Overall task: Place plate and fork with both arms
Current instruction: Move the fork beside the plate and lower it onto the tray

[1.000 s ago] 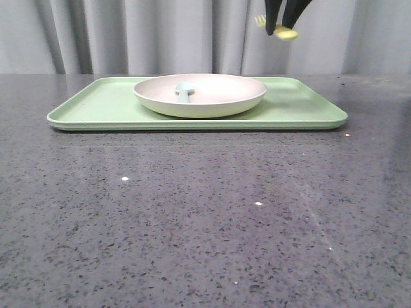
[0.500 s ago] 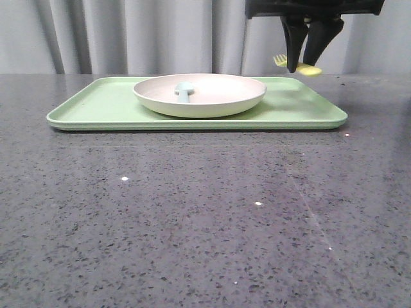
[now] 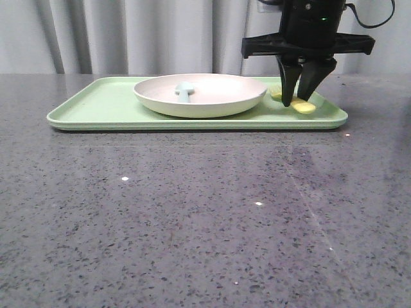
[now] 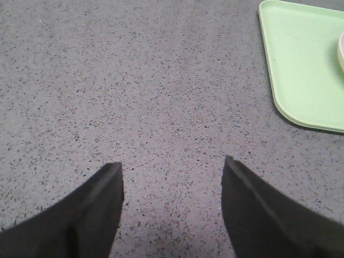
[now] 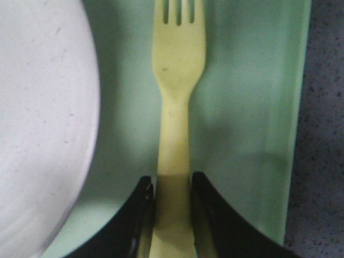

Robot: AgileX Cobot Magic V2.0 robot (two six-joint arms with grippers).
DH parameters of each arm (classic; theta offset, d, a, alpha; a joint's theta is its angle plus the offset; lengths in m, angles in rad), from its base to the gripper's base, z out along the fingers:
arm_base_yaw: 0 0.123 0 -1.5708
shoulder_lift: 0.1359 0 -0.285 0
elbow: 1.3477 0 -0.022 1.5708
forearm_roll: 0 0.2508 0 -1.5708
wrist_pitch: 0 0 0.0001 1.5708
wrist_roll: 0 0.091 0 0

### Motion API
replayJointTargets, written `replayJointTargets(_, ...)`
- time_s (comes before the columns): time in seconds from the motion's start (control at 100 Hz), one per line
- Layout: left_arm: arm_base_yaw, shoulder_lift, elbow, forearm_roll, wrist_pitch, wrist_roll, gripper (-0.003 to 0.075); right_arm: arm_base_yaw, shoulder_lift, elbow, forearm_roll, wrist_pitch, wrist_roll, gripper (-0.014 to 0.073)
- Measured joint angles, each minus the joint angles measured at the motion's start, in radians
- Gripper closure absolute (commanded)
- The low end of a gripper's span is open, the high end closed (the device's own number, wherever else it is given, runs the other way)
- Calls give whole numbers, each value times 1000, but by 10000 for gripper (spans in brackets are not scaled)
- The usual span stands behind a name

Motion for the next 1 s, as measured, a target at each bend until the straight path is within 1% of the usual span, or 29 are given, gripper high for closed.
replayJointTargets(0.23,0,0,0,0,0,0,321,0,0,2,0,-8,0,519)
replayJointTargets(0.3,0,0,0,0,0,0,321,0,0,2,0,-8,0,503)
replayJointTargets(0.42,0,0,0,0,0,0,321,0,0,8,0,-8,0,442)
replayJointTargets(0.61,0,0,0,0,0,0,321,0,0,19,0,-8,0,316)
replayJointTargets(0.75,0,0,0,0,0,0,321,0,0,19,0,-8,0,260)
replayJointTargets(1.0,0,0,0,0,0,0,321,0,-14,19,0,-8,0,259)
